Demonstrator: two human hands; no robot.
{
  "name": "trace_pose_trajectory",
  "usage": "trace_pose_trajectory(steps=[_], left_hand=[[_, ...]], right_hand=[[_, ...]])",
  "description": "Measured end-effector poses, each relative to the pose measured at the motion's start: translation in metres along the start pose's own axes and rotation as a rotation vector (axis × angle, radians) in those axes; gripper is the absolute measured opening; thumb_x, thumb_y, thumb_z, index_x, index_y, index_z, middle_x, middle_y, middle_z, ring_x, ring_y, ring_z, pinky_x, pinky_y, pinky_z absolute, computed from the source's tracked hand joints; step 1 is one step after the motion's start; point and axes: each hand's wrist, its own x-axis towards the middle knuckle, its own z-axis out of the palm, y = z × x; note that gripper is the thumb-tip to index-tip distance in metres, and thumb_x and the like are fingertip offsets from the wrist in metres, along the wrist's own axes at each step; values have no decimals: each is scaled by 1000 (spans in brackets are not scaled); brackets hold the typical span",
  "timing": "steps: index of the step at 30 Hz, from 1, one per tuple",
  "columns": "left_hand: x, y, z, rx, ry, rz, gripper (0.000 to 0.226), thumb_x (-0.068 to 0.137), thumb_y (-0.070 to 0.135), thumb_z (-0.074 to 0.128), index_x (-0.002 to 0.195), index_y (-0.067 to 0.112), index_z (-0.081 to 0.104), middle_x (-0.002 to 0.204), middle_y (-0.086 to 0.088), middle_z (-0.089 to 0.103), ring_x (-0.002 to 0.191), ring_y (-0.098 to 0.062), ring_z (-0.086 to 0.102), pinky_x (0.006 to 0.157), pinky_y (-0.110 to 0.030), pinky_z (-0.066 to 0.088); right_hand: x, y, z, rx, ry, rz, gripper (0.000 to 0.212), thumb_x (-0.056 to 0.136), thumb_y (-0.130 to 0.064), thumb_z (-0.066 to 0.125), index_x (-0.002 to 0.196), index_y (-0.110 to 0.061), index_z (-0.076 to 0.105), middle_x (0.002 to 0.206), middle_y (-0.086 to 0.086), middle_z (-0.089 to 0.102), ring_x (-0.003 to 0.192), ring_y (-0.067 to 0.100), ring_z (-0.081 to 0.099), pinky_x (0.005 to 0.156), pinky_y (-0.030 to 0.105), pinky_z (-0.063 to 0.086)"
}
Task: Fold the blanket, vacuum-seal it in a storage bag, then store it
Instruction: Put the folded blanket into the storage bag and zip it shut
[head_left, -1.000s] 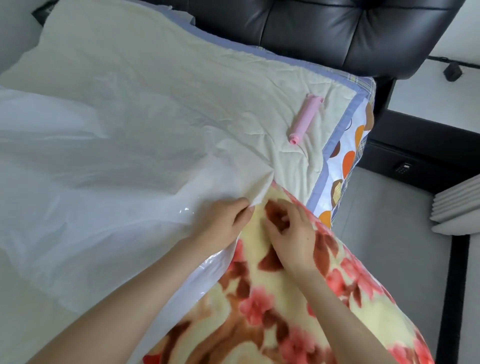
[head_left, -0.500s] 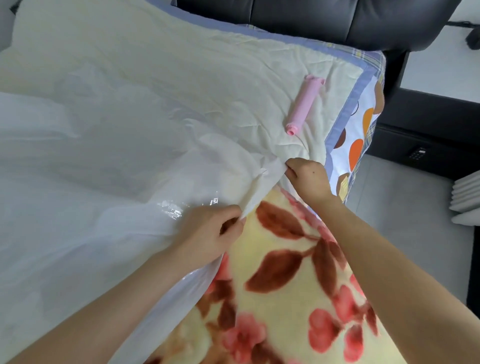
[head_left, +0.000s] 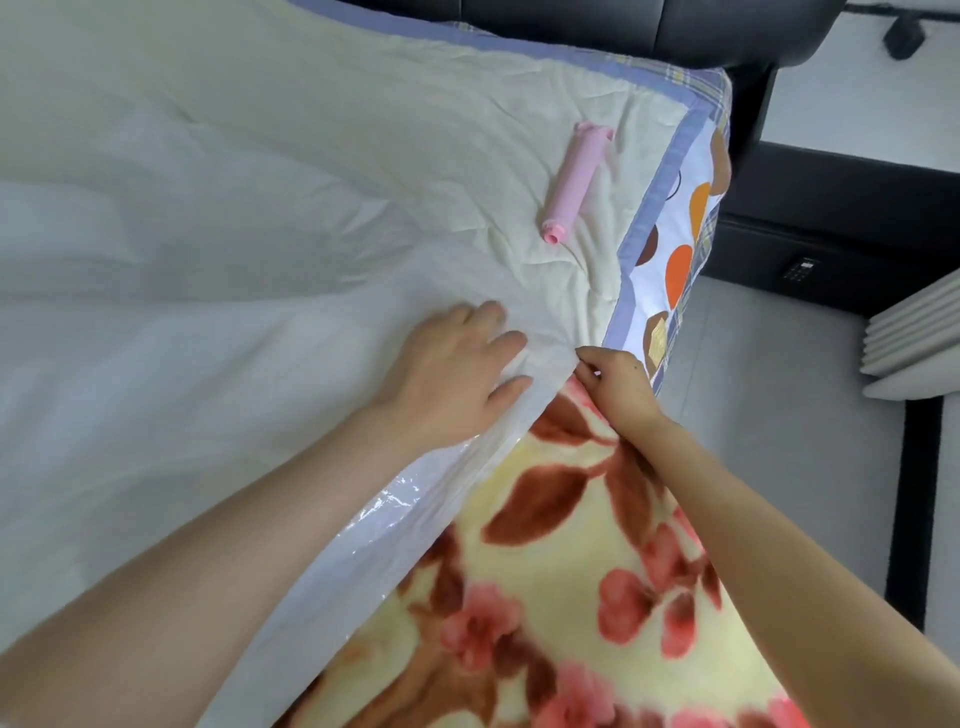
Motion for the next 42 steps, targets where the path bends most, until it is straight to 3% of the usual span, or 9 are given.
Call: trace_pose_trajectory(steps=[4, 11, 16, 23, 29, 32, 36, 40, 42], left_hand=[[0, 2, 28, 169, -278, -12, 81, 80, 60, -4, 144, 28, 33, 154, -3, 27, 144, -29, 17, 112, -60, 1], [-46, -2, 45, 150, -127, 30, 61, 96, 53, 17, 135, 22, 51, 142, -6, 48, 135, -33, 38, 109, -62, 16], [-66, -2, 30, 107, -107, 18, 58, 95, 53, 24, 137, 23, 49, 144, -5, 46, 136, -31, 37, 109, -62, 19], [-196, 12, -36, -104, 148, -79, 46, 90, 46, 40, 121, 21, 64, 137, 2, 52, 127, -26, 47, 104, -56, 29], [-218, -18, -122, -82, 178, -299, 49, 85, 49, 39, 49, 21, 56, 53, 2, 55, 54, -26, 57, 50, -28, 40], [-179, -43, -125, 39, 201, -313, 41, 72, 45, 50, 83, 9, 66, 88, -13, 63, 84, -35, 61, 74, -39, 44], [-166, -72, -111, -68, -239, -397, 74, 83, 39, 63, 144, 14, 30, 147, -8, 37, 137, -26, 32, 109, -39, 22], [-175, -66, -118, -184, -326, -330, 33, 89, 38, 59, 106, 10, 62, 104, -11, 65, 104, -31, 58, 78, -31, 38], [-187, -44, -127, -214, -294, -241, 46, 83, 49, 52, 89, 5, 66, 83, -12, 66, 89, -31, 62, 67, -29, 35]], right_hand=[[-11, 14, -5, 353, -73, 362, 17, 94, -28, 54, 92, -21, 69, 95, -7, 69, 88, 11, 60, 85, 25, 46], [-51, 71, -13, 675, -581, 1032, 82, 59, -83, 62, 113, -21, 69, 110, 11, 70, 102, 31, 67, 95, 41, 47], [-75, 43, -21, 850, -532, 953, 66, 81, -70, 49, 112, -15, 67, 111, 11, 69, 104, 28, 65, 96, 32, 46], [-161, -88, -47, 190, -289, 610, 40, 91, -63, 37, 81, -36, 64, 112, 6, 62, 111, 26, 54, 96, 35, 40], [-211, -189, -43, -4, -247, 353, 52, 97, -52, 33, 62, -18, 50, 69, 1, 50, 102, 30, 54, 79, 34, 39], [-237, -215, -41, -41, -197, 266, 53, 97, -52, 34, 59, -17, 46, 67, 4, 53, 97, 29, 53, 75, 35, 38], [-264, -232, -34, -97, -159, 207, 53, 96, -54, 34, 57, -19, 41, 59, -2, 46, 78, 27, 54, 65, 33, 32], [-275, -235, -28, -119, -116, 187, 51, 94, -56, 36, 58, -20, 40, 58, -3, 44, 71, 24, 46, 64, 33, 31], [-279, -239, -26, -119, -93, 174, 50, 94, -54, 38, 57, -21, 38, 58, -4, 44, 72, 25, 47, 64, 32, 29]])
